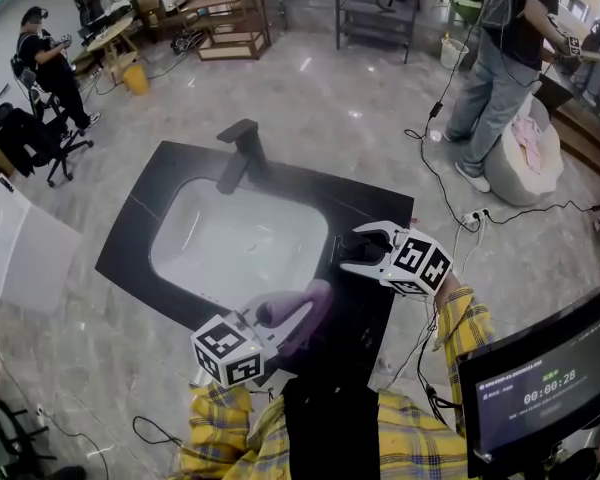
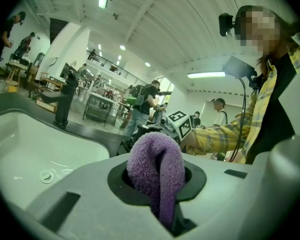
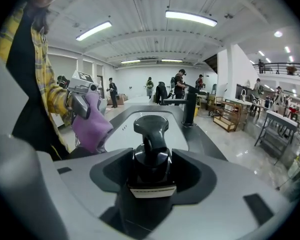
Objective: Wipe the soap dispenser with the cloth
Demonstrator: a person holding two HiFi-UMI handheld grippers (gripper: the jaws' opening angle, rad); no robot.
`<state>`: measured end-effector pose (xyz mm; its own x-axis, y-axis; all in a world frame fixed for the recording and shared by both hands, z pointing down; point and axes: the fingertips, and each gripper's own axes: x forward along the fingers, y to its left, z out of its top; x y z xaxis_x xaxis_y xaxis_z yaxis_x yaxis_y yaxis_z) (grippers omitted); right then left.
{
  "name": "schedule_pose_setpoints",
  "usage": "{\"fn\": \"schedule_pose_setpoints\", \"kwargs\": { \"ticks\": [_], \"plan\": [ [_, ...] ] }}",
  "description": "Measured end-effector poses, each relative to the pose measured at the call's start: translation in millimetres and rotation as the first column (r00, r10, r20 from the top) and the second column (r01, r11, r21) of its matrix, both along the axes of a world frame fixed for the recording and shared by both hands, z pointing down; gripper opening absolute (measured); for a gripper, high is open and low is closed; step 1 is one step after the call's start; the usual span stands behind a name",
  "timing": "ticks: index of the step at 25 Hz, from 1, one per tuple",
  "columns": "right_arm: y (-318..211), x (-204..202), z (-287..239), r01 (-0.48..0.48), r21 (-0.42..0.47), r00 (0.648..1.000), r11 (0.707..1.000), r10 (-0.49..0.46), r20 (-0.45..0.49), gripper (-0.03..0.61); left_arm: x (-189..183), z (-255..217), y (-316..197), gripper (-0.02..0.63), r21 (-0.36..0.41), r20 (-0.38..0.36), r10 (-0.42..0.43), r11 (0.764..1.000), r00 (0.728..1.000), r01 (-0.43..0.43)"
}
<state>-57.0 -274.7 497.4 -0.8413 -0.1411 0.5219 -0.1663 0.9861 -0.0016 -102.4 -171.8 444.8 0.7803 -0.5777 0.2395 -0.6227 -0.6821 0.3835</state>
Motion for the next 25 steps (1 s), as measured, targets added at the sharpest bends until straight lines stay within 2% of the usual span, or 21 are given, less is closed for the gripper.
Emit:
{"fn": "schedule_pose_setpoints", "kwargs": {
  "ticks": [3, 5, 7, 10, 14, 18, 25],
  "plan": [
    [-1.6, -1.1, -0.7, 0.039, -0.016, 0.999, 0.999, -0.039, -0.012, 0.227, -1.3, 2.3, -2.1, 0.043, -0.011, -0.009, 0.001, 1.0, 1.0, -0.001],
    [-0.6, -2.0, -1.7, 0.061, -0.019, 0.998, 0.998, -0.061, -0.018, 0.201, -0.7, 4.1, -3.1, 0.044, -0.017, -0.009, 0.003, 1.0, 1.0, -0.003],
    [0.8, -2.3, -1.6, 0.047, -0.025, 0.999, 0.999, -0.047, -0.005, 0.201, 0.6, 6.2, -2.9, 0.043, -0.019, -0.008, 0.003, 1.0, 1.0, -0.003],
    [-1.4, -3.0, -0.7, -0.061, -0.042, 0.996, 0.997, 0.063, 0.056, 0.199, 2.4, 9.4, -3.9, 0.043, -0.015, -0.008, 0.0, 1.0, 1.0, 0.0],
    [-8.5, -6.4, 0.4, -0.23, -0.045, 0.966, 0.972, 0.234, 0.113, 0.199, 2.1, 13.3, -7.8, 0.043, -0.012, -0.001, -0.002, 1.0, 1.0, 0.002],
    [-15.6, -6.6, 0.7, -0.398, -0.029, 0.909, 0.917, 0.398, 0.124, 0.199, -1.4, 14.5, -12.7, 0.043, -0.012, 0.0, -0.013, 1.0, 1.0, 0.013],
    [-26.8, 5.4, 3.5, -0.641, -0.024, 0.758, 0.768, 0.637, 0.138, 0.199, -8.1, 18.1, -20.5, 0.043, -0.012, -0.008, -0.053, 0.999, 0.999, 0.053]
  ]
}}
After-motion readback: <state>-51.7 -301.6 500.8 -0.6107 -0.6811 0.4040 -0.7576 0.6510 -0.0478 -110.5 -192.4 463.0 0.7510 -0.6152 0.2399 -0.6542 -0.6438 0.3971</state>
